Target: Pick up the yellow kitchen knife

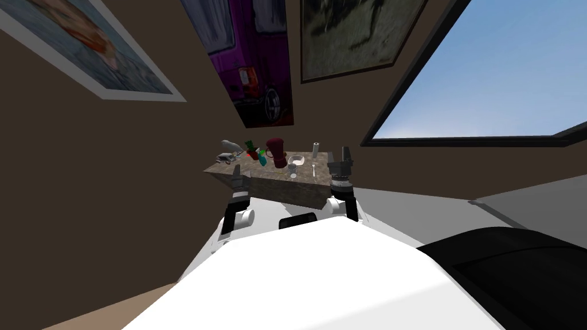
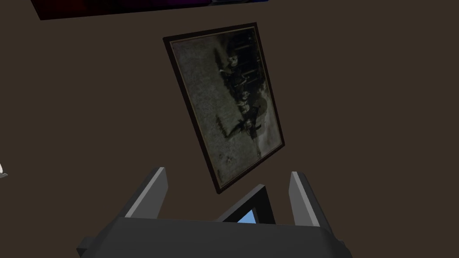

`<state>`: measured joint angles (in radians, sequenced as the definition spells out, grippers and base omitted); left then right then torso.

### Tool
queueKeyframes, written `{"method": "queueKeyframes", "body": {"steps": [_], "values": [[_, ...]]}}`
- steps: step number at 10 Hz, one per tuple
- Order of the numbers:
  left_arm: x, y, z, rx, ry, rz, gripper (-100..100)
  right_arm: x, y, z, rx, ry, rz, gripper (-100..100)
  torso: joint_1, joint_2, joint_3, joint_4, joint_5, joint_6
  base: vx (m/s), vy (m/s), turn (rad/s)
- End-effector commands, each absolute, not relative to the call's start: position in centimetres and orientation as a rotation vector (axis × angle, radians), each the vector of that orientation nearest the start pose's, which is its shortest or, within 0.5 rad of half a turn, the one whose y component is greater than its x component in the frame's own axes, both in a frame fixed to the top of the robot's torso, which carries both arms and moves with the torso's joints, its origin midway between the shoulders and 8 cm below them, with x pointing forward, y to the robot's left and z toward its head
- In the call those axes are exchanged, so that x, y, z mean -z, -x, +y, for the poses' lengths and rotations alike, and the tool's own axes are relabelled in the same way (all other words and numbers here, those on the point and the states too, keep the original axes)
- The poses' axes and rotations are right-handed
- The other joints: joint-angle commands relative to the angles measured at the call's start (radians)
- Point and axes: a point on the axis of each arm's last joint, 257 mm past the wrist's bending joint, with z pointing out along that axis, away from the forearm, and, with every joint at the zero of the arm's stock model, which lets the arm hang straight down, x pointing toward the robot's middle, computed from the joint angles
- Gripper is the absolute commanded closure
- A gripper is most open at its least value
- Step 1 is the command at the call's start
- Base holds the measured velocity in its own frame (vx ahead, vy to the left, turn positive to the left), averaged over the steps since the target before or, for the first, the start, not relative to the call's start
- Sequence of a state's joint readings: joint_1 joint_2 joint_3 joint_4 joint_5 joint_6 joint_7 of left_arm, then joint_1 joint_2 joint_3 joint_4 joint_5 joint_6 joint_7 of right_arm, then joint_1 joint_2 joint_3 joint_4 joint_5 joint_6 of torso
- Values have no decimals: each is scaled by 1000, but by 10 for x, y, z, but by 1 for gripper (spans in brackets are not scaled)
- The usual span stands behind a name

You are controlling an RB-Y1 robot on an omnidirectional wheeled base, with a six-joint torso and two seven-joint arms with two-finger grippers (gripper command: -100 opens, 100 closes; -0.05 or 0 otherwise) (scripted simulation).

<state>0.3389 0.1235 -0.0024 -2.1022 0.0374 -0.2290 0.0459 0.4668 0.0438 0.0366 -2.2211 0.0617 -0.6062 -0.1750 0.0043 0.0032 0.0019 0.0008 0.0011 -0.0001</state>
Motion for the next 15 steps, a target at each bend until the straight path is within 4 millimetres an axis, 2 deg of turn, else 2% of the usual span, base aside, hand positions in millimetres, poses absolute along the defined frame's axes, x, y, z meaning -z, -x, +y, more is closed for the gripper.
{"method": "queueKeyframes", "body": {"steps": [1,2,3,5,6,7,8,9,10,11,12,15], "values": [[65,-445,271,1296,868,932,-100,-29,-342,-258,-1496,-651,517,0,0,0,0,0,0,0,-54,56,-63],[72,-456,271,1278,876,960,-100,-29,-342,-258,-1496,-651,517,0,0,0,0,0,0,0,-71,70,-111],[72,-459,270,1278,881,965,-100,-29,-342,-258,-1496,-651,517,0,0,0,0,0,0,0,-56,58,-30],[86,-484,270,1239,907,1024,-100,-29,-342,-258,-1496,-651,517,0,0,-1,0,0,0,0,-51,76,-94],[87,-489,269,1237,916,1034,-100,-29,-342,-258,-1496,-651,517,0,2,0,0,0,0,0,-51,72,-49],[97,-501,270,1215,931,1062,-100,-29,-342,-258,-1496,-651,517,0,1,-1,0,0,0,0,-49,65,-85],[96,-505,268,1213,939,1071,-100,-29,-342,-258,-1496,-651,517,0,1,-1,0,0,0,0,-45,57,-42],[104,-518,269,1191,954,1099,-100,-29,-342,-258,-1496,-651,517,0,0,-1,-1,0,0,0,-40,59,-82],[105,-522,268,1187,965,1110,-100,-29,-342,-258,-1496,-651,517,0,0,-1,-1,0,0,0,-33,56,-47],[114,-535,269,1163,984,1139,-100,-29,-342,-258,-1496,-651,517,0,-1,-2,-1,0,0,0,-37,63,-87],[115,-538,268,1158,994,1150,-100,-29,-342,-258,-1496,-651,517,0,0,-2,-1,0,0,0,-31,51,-54],[133,-565,271,1103,1047,1218,-100,-29,-342,-258,-1496,-651,517,0,-1,-2,-1,-1,0,0,-34,50,-75]]}}
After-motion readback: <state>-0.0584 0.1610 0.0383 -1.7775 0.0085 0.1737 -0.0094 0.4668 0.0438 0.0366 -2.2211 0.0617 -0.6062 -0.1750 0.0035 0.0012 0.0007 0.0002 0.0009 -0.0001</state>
